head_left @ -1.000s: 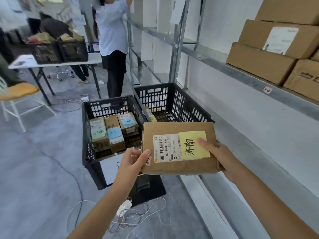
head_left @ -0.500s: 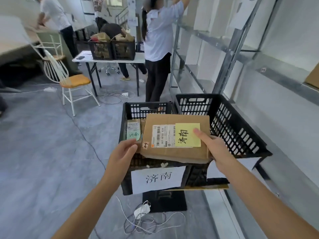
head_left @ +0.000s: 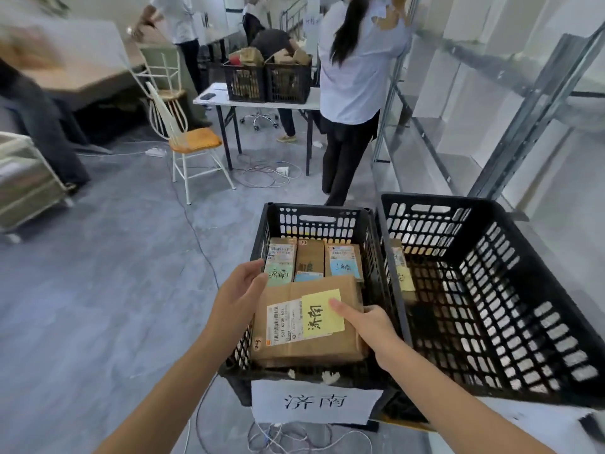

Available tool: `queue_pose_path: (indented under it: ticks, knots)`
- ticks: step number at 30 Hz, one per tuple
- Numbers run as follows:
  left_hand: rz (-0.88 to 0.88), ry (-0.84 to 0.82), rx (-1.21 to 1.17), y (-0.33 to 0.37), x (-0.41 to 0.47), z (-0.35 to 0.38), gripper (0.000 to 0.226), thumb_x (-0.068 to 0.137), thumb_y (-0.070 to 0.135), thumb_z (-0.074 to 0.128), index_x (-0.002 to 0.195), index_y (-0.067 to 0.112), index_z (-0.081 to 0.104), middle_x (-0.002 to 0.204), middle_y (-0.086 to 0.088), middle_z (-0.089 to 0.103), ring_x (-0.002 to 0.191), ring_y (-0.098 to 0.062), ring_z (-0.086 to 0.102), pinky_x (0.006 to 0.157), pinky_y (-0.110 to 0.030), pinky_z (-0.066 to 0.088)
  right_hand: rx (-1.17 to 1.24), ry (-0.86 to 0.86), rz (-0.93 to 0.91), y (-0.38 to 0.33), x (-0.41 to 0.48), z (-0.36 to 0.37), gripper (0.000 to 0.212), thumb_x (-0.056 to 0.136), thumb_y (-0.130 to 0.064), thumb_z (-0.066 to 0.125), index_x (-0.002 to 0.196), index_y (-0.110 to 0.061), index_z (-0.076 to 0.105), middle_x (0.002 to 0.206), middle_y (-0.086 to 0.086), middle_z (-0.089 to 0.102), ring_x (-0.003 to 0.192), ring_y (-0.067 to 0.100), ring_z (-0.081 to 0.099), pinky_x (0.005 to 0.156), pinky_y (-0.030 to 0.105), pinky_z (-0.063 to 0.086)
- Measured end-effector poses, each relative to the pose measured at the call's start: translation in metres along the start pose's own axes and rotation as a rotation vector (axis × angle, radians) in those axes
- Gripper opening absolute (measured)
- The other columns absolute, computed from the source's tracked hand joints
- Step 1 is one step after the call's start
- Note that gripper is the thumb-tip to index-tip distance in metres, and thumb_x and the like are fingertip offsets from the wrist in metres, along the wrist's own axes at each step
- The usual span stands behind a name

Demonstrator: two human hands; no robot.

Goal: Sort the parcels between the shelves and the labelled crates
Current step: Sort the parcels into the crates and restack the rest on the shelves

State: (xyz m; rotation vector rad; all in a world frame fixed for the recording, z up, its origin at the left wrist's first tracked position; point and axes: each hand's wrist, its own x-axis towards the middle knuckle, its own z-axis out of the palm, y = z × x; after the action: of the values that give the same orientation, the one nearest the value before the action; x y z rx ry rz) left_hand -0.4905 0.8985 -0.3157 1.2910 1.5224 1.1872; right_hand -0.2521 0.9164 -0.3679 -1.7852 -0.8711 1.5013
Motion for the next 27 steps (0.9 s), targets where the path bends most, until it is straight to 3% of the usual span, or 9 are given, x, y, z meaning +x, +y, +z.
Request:
queue_pose_path:
  ticks: [3, 8, 13, 18, 20, 23, 27]
  knots:
    - [-0.009, 0.016, 0.016, -0.003, 0.009, 0.006, 0.029, 0.101, 0.021, 0.053, 0.129, 0.019, 0.06, 0.104, 0.024, 0.07, 0.096, 0.015, 0.062, 0.069, 0.0, 0.045, -0.018, -0.033, 0.077, 0.014, 0.017, 0.003, 0.077, 0.064, -0.053, 0.087, 0.12, -0.005, 0.062, 0.112, 0.007, 0.071, 0.101, 0.021, 0.066, 0.075, 0.031, 0.052]
    - [-0.023, 0.04, 0.023, -0.01, 0.023, 0.014, 0.028, 0.101, 0.02, 0.053, 0.128, 0.019, 0.06, 0.106, 0.022, 0.067, 0.093, 0.017, 0.062, 0.068, 0.0, 0.045, 0.019, -0.08, 0.179, 0.02, 0.034, 0.016, 0.083, 0.067, -0.049, 0.088, 0.128, -0.002, 0.056, 0.127, 0.008, 0.063, 0.106, 0.021, 0.059, 0.06, 0.025, 0.039]
    - [-0.045, 0.036, 0.021, -0.02, 0.038, 0.013, 0.029, 0.101, 0.022, 0.053, 0.129, 0.021, 0.06, 0.113, 0.019, 0.067, 0.096, 0.015, 0.062, 0.069, 0.0, 0.045, 0.04, -0.064, 0.267, 0.029, 0.042, 0.024, 0.081, 0.067, -0.05, 0.087, 0.122, -0.002, 0.051, 0.107, 0.004, 0.062, 0.085, 0.014, 0.056, 0.056, 0.024, 0.036]
    - [-0.05, -0.003, -0.01, -0.028, 0.065, 0.014, 0.027, 0.101, 0.021, 0.054, 0.126, 0.021, 0.061, 0.112, 0.018, 0.068, 0.096, 0.015, 0.062, 0.071, -0.002, 0.047, 0.082, -0.023, 0.338, 0.039, 0.05, 0.03, 0.078, 0.064, -0.044, 0.091, 0.122, -0.003, 0.058, 0.107, 0.012, 0.071, 0.091, 0.023, 0.066, 0.056, 0.029, 0.045]
    - [-0.066, -0.036, -0.019, -0.031, 0.077, 0.016, 0.028, 0.101, 0.024, 0.054, 0.127, 0.022, 0.06, 0.118, 0.015, 0.068, 0.103, 0.012, 0.061, 0.08, -0.009, 0.05, 0.097, -0.014, 0.358, 0.04, 0.053, 0.028, 0.077, 0.065, -0.044, 0.09, 0.122, -0.003, 0.058, 0.109, 0.012, 0.071, 0.093, 0.025, 0.066, 0.061, 0.032, 0.049]
    - [-0.088, -0.089, -0.036, -0.034, 0.095, 0.016, 0.029, 0.101, 0.026, 0.053, 0.129, 0.025, 0.06, 0.124, 0.012, 0.066, 0.114, 0.0, 0.061, 0.098, -0.03, 0.051, 0.114, 0.0, 0.391, 0.048, 0.053, 0.028, 0.085, 0.065, -0.046, 0.089, 0.129, -0.003, 0.053, 0.115, 0.014, 0.068, 0.104, 0.03, 0.064, 0.088, 0.042, 0.054]
    - [-0.082, -0.165, -0.05, -0.034, 0.117, 0.015, 0.026, 0.101, 0.028, 0.053, 0.126, 0.029, 0.06, 0.122, 0.014, 0.067, 0.115, -0.004, 0.062, 0.097, -0.034, 0.053, 0.102, 0.014, 0.44, 0.054, 0.058, 0.03, 0.103, 0.064, -0.052, 0.088, 0.141, -0.005, 0.037, 0.12, 0.016, 0.065, 0.109, 0.033, 0.062, 0.098, 0.048, 0.051]
